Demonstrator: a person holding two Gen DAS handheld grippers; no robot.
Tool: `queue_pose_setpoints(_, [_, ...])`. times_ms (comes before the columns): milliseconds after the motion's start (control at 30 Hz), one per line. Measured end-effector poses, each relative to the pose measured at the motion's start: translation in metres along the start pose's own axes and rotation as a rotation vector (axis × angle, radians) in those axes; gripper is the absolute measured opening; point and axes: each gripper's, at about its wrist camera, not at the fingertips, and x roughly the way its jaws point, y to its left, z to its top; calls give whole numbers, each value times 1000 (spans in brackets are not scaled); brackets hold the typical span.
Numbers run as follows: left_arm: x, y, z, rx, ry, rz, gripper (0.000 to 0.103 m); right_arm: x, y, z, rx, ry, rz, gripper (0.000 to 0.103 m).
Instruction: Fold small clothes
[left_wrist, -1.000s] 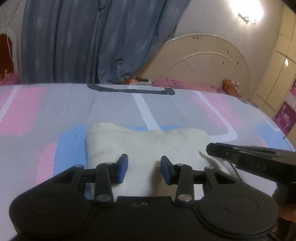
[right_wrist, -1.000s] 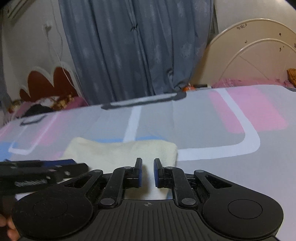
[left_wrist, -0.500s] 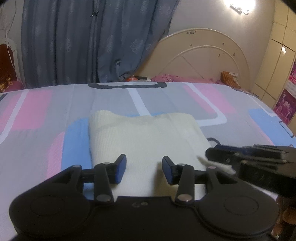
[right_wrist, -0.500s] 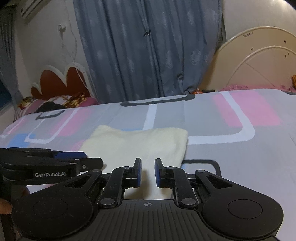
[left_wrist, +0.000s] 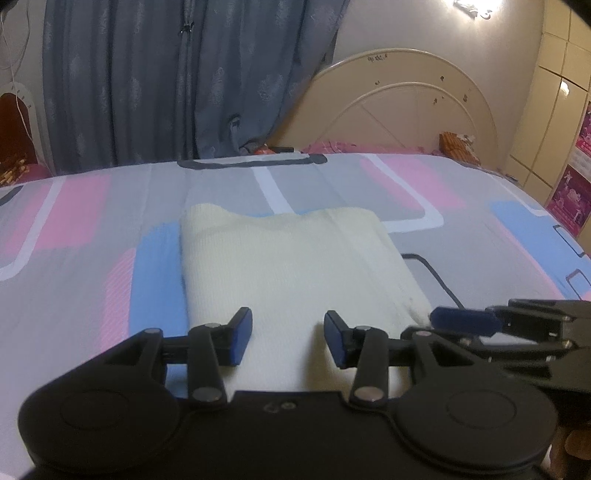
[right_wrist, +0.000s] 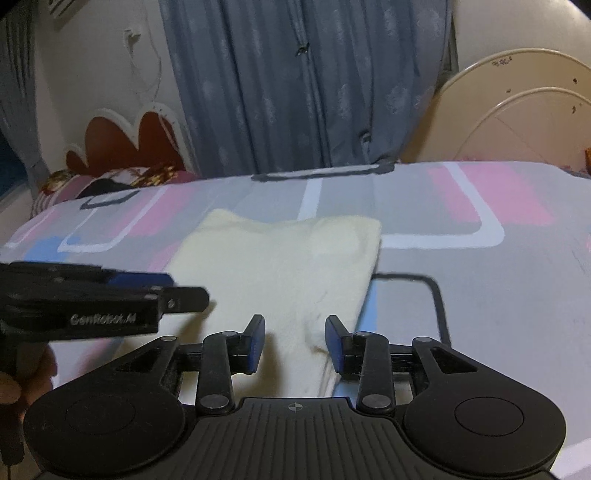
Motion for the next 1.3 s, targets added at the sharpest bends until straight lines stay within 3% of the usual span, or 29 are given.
queue_pose_setpoints(267, [-2,-1,-25,-13,45,-15,42,-2,9,-28,-36,86,4,36])
queue_pose_setpoints(733, [-25,-4,-63,12,84,-41,43,-25,7,-53,-7,136,-6,36])
queue_pose_setpoints(967, [-39,2,-49,-60,55,-59,59,-34,-1,-49,49,147,39,35])
queue_pose_setpoints(1067, [-43,8,-39,-85,24,-53,62,-41,-6,-45,69,115,36,36])
queue_pose_setpoints(1300, [-27,23,-24,-147,36,-47,62,-36,-32,-22,222,67,53,38])
